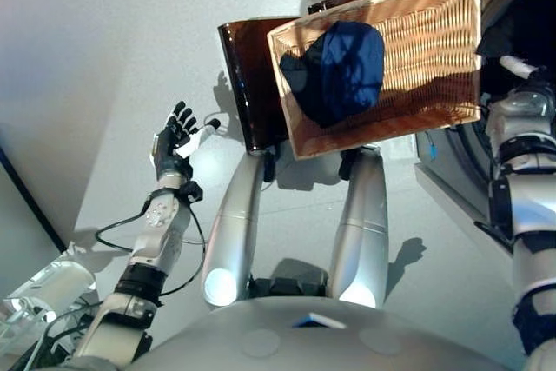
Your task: Pick up the clothes and place them into the washing machine
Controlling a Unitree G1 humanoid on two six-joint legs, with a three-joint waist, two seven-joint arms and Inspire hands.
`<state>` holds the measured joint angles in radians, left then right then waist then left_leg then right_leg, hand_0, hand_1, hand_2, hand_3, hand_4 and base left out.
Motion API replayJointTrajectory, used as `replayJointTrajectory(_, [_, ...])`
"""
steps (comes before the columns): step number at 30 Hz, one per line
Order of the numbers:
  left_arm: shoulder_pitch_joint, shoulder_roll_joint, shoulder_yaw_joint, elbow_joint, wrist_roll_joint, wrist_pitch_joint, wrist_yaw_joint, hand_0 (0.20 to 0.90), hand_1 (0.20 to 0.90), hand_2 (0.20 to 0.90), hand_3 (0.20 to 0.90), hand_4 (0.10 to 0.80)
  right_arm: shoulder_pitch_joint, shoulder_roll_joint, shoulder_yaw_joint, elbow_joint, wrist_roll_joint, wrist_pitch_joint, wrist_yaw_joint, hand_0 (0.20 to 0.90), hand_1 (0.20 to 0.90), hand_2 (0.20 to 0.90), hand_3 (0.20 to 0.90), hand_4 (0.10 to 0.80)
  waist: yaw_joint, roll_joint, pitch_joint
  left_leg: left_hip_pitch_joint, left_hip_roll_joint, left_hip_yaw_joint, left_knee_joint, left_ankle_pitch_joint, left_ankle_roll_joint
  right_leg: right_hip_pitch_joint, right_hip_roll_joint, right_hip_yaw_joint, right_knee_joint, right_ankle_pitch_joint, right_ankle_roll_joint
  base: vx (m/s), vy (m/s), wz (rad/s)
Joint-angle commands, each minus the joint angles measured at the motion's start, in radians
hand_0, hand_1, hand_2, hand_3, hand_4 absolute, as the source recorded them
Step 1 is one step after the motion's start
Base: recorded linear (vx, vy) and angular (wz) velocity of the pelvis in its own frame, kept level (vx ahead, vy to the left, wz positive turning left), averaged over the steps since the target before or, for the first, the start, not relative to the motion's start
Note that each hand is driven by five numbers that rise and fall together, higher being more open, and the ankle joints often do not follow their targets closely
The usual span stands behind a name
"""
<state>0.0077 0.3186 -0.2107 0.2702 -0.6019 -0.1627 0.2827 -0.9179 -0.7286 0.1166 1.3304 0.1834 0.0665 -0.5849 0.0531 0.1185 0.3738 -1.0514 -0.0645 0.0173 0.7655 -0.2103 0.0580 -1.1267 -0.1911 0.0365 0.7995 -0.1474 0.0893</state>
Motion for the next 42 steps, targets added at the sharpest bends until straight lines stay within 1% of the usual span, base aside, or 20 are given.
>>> replayJointTrajectory(1, [0.1,0.046,0.074,-0.101,0.001,-0.081,0.011,0.9,0.9,0.9,0.9,0.8,-0.002,-0.086,0.044,0.007,-0.044,-0.024,-0.01,0.2,0.2,0.2,0.2,0.3,0.005,0.003,-0.054,0.046,0.006,0.001,0.052,-0.107,-0.059,0.066,0.025,-0.013,-0.038,-0.013,-0.025,0.0,0.0,0.0])
replayJointTrajectory(8, [0.103,0.053,0.077,-0.108,0.002,-0.079,0.007,0.9,0.9,0.9,0.9,0.8,-0.022,-0.1,0.031,0.039,-0.028,-0.012,-0.006,0.2,0.2,0.2,0.2,0.3,0.009,0.008,-0.053,0.055,0.009,0.002,0.023,-0.097,-0.061,0.072,0.024,-0.017,-0.058,-0.008,-0.024,0.0,0.0,0.0])
replayJointTrajectory(10, [0.102,0.054,0.084,-0.107,0.003,-0.077,0.008,0.9,0.9,0.9,0.9,0.8,-0.024,-0.098,-0.014,0.029,0.04,-0.029,-0.02,0.2,0.2,0.2,0.2,0.3,0.007,0.012,-0.05,0.063,0.012,0.004,0.0,-0.087,-0.063,0.079,0.025,-0.019,-0.073,-0.005,-0.022,0.013,-0.018,0.0])
replayJointTrajectory(14, [0.094,0.049,0.091,-0.095,-0.001,-0.067,0.019,0.9,0.9,0.9,0.9,0.8,-0.018,-0.07,-0.192,-0.034,0.323,-0.135,-0.069,0.2,0.2,0.2,0.2,0.3,0.007,0.023,-0.051,0.078,0.011,-0.002,-0.032,-0.078,-0.066,0.089,0.029,-0.02,-0.092,-0.01,-0.02,0.032,-0.032,-0.04])
replayJointTrajectory(16, [0.097,0.044,0.093,-0.094,-0.01,-0.062,0.019,0.9,0.9,0.9,0.9,0.8,-0.025,-0.046,-0.266,-0.068,0.481,-0.196,-0.069,0.2,0.2,0.2,0.2,0.3,0.004,0.031,-0.052,0.081,0.012,-0.005,-0.046,-0.075,-0.07,0.09,0.03,-0.02,-0.1,-0.012,-0.019,0.038,-0.039,-0.03])
replayJointTrajectory(17, [0.099,0.04,0.094,-0.092,-0.02,-0.058,0.021,0.9,0.9,0.9,0.9,0.8,-0.03,-0.028,-0.317,-0.088,0.589,-0.241,-0.076,0.2,0.2,0.2,0.2,0.3,0.003,0.035,-0.054,0.085,0.013,-0.007,-0.056,-0.073,-0.072,0.091,0.03,-0.02,-0.105,-0.013,-0.019,0.045,-0.035,-0.04])
replayJointTrajectory(18, [0.1,0.045,0.092,-0.093,-0.034,-0.054,0.024,0.9,0.9,0.9,0.9,0.8,-0.033,-0.018,-0.339,-0.1,0.654,-0.262,-0.077,0.2,0.2,0.2,0.2,0.3,0.005,0.034,-0.056,0.089,0.013,-0.007,-0.065,-0.068,-0.075,0.094,0.03,-0.021,-0.11,-0.012,-0.018,0.039,-0.027,-0.04])
replayJointTrajectory(21, [0.106,0.04,0.082,-0.096,-0.061,-0.046,0.026,0.9,0.9,0.9,0.9,0.8,-0.054,0.017,-0.372,-0.132,0.751,-0.32,-0.094,0.2,0.2,0.2,0.2,0.3,0.003,0.041,-0.057,0.096,0.012,-0.008,-0.081,-0.058,-0.08,0.098,0.031,-0.02,-0.118,-0.013,-0.019,0.01,-0.008,-0.01])
replayJointTrajectory(24, [0.099,0.029,0.056,-0.096,-0.084,-0.039,0.032,0.9,0.9,0.9,0.9,0.8,-0.077,0.044,-0.403,-0.174,0.833,-0.382,-0.122,0.2,0.2,0.2,0.2,0.3,-0.001,0.048,-0.057,0.105,0.01,-0.009,-0.095,-0.054,-0.083,0.1,0.032,-0.018,-0.118,-0.015,-0.019,0.0,0.0,0.0])
replayJointTrajectory(25, [0.1,0.027,0.051,-0.096,-0.087,-0.037,0.033,0.9,0.9,0.9,0.9,0.8,-0.085,0.046,-0.415,-0.176,0.854,-0.399,-0.13,0.2,0.2,0.2,0.2,0.3,-0.001,0.052,-0.059,0.106,0.008,-0.01,-0.097,-0.054,-0.083,0.1,0.033,-0.017,-0.116,-0.016,-0.019,0.0,0.0,0.0])
replayJointTrajectory(27, [0.097,0.029,0.045,-0.098,-0.091,-0.037,0.033,0.9,0.9,0.9,0.9,0.8,-0.093,0.042,-0.417,-0.176,0.864,-0.404,-0.134,0.2,0.2,0.2,0.2,0.3,0.0,0.054,-0.06,0.108,0.006,-0.012,-0.1,-0.053,-0.084,0.1,0.031,-0.017,-0.118,-0.016,-0.018,0.011,-0.007,0.03])
replayJointTrajectory(28, [0.095,0.028,0.038,-0.105,-0.098,-0.035,0.037,0.9,0.9,0.9,0.9,0.8,-0.105,0.044,-0.435,-0.188,0.908,-0.431,-0.139,0.2,0.2,0.2,0.2,0.3,-0.001,0.059,-0.061,0.109,0.003,-0.011,-0.104,-0.053,-0.084,0.097,0.031,-0.014,-0.114,-0.018,-0.018,0.022,-0.007,0.07])
replayJointTrajectory(35, [0.108,0.026,0.029,-0.118,-0.117,-0.031,0.032,0.9,0.9,0.9,0.9,0.8,-0.127,-0.015,-0.478,-0.182,0.985,-0.473,-0.152,0.2,0.2,0.2,0.2,0.3,0.001,0.072,-0.072,0.116,-0.001,-0.013,-0.125,-0.046,-0.085,0.094,0.025,-0.012,-0.116,-0.019,-0.015,0.015,-0.003,0.03])
replayJointTrajectory(36, [0.111,0.025,0.031,-0.121,-0.124,-0.031,0.032,0.9,0.9,0.9,0.9,0.8,-0.128,-0.039,-0.488,-0.192,0.996,-0.494,-0.161,0.2,0.2,0.2,0.2,0.3,0.0,0.073,-0.076,0.116,-0.002,-0.013,-0.126,-0.046,-0.085,0.094,0.025,-0.01,-0.115,-0.02,-0.014,0.0,0.0,0.0])
replayJointTrajectory(42, [0.108,0.027,0.038,-0.118,-0.128,-0.032,0.041,0.9,0.9,0.9,0.9,0.8,-0.116,-0.124,-0.498,-0.195,0.996,-0.519,-0.177,0.2,0.2,0.2,0.2,0.3,-0.015,0.064,-0.09,0.113,-0.002,-0.016,-0.118,-0.056,-0.084,0.088,0.028,-0.007,-0.103,-0.022,-0.015,0.005,-0.001,0.0])
